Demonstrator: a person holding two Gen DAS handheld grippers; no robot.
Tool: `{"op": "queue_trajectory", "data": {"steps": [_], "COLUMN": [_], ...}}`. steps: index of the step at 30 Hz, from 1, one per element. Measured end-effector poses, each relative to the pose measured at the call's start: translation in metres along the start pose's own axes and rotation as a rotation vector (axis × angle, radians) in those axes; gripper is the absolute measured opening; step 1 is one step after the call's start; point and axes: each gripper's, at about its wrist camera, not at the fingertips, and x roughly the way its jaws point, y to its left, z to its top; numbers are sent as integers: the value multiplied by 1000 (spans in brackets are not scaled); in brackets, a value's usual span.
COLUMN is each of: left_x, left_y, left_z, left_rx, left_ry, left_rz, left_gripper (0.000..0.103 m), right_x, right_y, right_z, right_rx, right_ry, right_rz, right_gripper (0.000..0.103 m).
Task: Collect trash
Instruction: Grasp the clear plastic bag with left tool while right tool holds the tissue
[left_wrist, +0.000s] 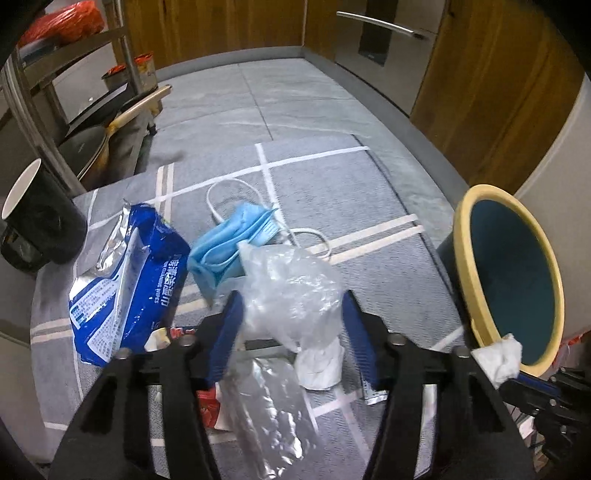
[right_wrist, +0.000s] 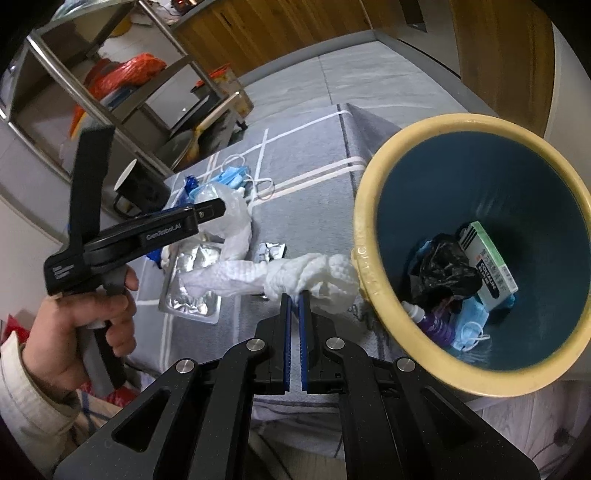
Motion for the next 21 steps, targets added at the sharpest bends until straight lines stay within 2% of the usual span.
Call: {"op": "queue_trajectory", "data": {"steps": [1, 3, 7, 16, 21], "left_x": [0, -1, -7, -40, -57], "left_y": [2, 4, 12, 28, 28], "left_z": [0, 0, -2, -2, -2], "left_rx": [-5, -14, -57, -165, -174], "left_ry": [-1, 1, -5, -82, -126], "left_rz": [-4, -10, -49, -148, -173], "left_gripper": [48, 32, 16, 15, 15], "right_x": [-1, -2, -5, -17, -27], "right_y": [0, 0, 1, -2, -9], "right_z": [0, 0, 1, 5, 6], "right_rx": [3, 4, 8, 24, 48], "right_ry": [-3, -6, -12, -44, -72], "right_rz": [4, 7, 12, 19, 22], "right_gripper": [5, 5, 5, 5, 5]}}
